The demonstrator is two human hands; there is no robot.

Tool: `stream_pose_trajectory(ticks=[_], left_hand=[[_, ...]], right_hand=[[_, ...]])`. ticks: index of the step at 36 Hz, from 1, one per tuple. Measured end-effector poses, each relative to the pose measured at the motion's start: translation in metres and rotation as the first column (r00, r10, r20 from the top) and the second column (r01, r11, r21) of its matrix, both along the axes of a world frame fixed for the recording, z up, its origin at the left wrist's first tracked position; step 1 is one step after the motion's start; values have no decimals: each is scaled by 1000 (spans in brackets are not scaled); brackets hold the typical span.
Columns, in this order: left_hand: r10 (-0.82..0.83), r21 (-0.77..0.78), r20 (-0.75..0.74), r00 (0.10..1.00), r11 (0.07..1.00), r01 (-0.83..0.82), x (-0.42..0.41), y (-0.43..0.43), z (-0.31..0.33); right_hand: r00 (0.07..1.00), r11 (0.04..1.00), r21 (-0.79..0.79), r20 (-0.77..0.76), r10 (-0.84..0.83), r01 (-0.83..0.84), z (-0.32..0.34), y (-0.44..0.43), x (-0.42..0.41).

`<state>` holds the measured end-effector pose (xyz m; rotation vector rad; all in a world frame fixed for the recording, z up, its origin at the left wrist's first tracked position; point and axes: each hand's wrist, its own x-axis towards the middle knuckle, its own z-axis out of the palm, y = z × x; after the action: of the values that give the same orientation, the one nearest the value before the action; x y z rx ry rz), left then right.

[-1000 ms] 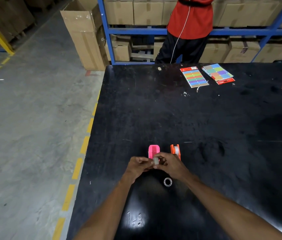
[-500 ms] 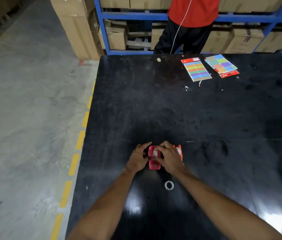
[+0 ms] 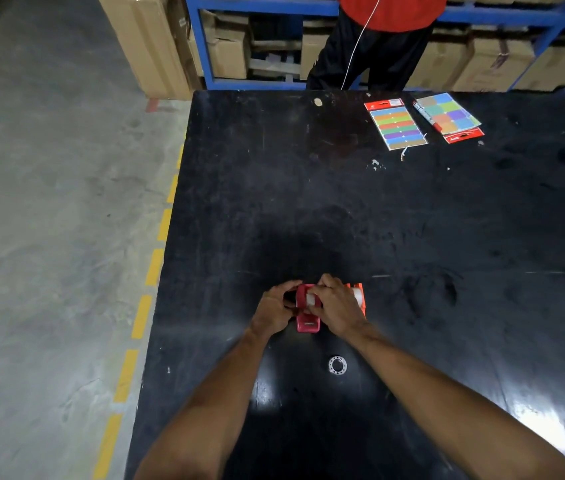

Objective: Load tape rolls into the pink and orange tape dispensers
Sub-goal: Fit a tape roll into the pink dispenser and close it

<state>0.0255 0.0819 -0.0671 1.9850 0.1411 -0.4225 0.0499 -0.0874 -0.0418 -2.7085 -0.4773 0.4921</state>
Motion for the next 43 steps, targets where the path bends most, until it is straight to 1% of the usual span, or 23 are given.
stream_pose_trajectory(ticks=[5, 7, 10, 14, 18, 22, 28, 32, 36, 40, 43], left_hand=[[16, 5, -15, 1000, 1000, -16, 1, -1, 3], [28, -9, -23, 999, 1000, -28, 1, -2, 4], [43, -20, -34, 998, 999, -44, 2, -3, 4], [64, -54, -70, 995, 996, -68, 2, -2, 1], [61, -53, -44, 997, 997, -64, 0, -4, 1], [76, -53, -45, 996, 996, -78, 0, -4, -1], [76, -77, -31, 997, 994, -79, -3, -5, -1], [56, -10, 8, 998, 998, -56, -4, -5, -1], [31, 39, 5, 999, 999, -32, -5, -5, 1], [59, -13, 0, 998, 998, -59, -7, -6, -2], [70, -8, -7, 998, 998, -70, -6, -7, 1]], right_hand=[[999, 988, 153, -44, 22, -15, 8, -6, 0], [998, 988, 149, -39, 50, -44, 8, -8, 1], [999, 990, 132, -2, 39, -38, 8, -11, 2], [993, 996, 65, 111, 51, -58, 10, -11, 1], [978, 996, 7, 189, 84, -87, 10, -11, -1], [959, 993, -2, 261, 115, -118, 9, -12, -11], [933, 984, 66, 334, 136, -167, -1, -23, -39], [920, 976, 82, 357, 158, -200, -8, -25, -54], [926, 976, 109, 351, 141, -190, -7, -23, -67], [943, 981, 104, 309, 126, -165, -12, -22, -76], [946, 988, 95, 312, 90, -126, -17, -19, -78]])
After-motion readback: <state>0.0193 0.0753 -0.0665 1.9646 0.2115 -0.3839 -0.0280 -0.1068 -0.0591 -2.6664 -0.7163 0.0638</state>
